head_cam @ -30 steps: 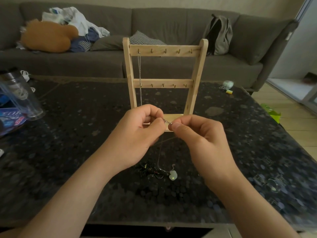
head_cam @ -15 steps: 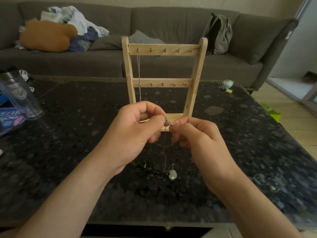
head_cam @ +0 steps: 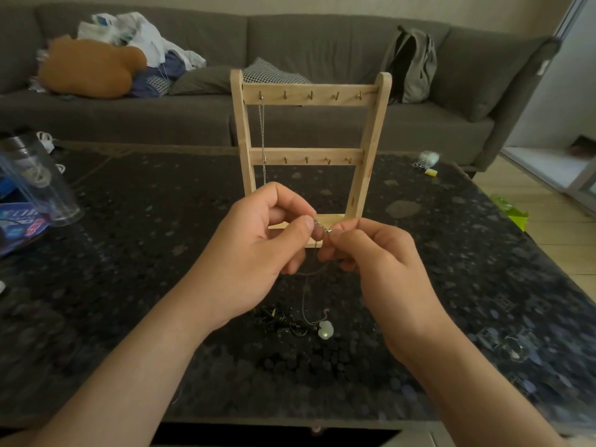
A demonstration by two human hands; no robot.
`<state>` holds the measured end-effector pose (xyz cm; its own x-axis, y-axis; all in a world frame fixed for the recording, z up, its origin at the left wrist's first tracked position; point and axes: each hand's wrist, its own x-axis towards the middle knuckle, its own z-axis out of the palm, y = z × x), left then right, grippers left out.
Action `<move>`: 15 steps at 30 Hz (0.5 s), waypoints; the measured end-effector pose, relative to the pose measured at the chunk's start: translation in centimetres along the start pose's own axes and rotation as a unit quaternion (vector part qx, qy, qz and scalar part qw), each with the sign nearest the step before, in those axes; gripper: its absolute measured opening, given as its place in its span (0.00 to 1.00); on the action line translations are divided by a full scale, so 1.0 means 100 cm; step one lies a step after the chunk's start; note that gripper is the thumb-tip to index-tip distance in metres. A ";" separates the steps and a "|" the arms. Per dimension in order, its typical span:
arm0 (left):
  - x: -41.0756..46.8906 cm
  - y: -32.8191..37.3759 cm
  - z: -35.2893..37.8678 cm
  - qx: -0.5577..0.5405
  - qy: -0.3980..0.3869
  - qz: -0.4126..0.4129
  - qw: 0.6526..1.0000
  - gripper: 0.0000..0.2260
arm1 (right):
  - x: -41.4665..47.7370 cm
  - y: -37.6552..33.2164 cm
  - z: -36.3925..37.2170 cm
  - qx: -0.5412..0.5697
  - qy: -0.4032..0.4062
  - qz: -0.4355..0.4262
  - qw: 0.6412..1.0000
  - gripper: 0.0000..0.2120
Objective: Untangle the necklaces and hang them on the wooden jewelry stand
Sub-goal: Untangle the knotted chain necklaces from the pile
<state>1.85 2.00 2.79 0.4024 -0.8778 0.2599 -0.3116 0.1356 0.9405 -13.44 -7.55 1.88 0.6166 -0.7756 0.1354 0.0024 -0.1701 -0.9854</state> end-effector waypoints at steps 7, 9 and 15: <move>0.002 -0.002 -0.002 0.013 -0.013 0.006 1.000 0.03 | -0.001 0.000 0.003 -0.008 0.022 -0.007 1.000 0.12; 0.002 -0.002 -0.001 0.008 -0.019 -0.001 1.000 0.03 | -0.001 -0.001 0.003 -0.006 0.033 -0.018 0.999 0.11; 0.003 -0.002 -0.003 0.036 -0.024 0.016 0.999 0.02 | 0.000 -0.001 0.002 0.002 0.062 -0.043 0.997 0.09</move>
<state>2.27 1.90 2.76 0.3494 -0.8951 0.2772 -0.3855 0.1323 0.9132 -13.26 -7.36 1.97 0.5120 -0.8277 0.2299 0.0534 -0.2365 -0.9702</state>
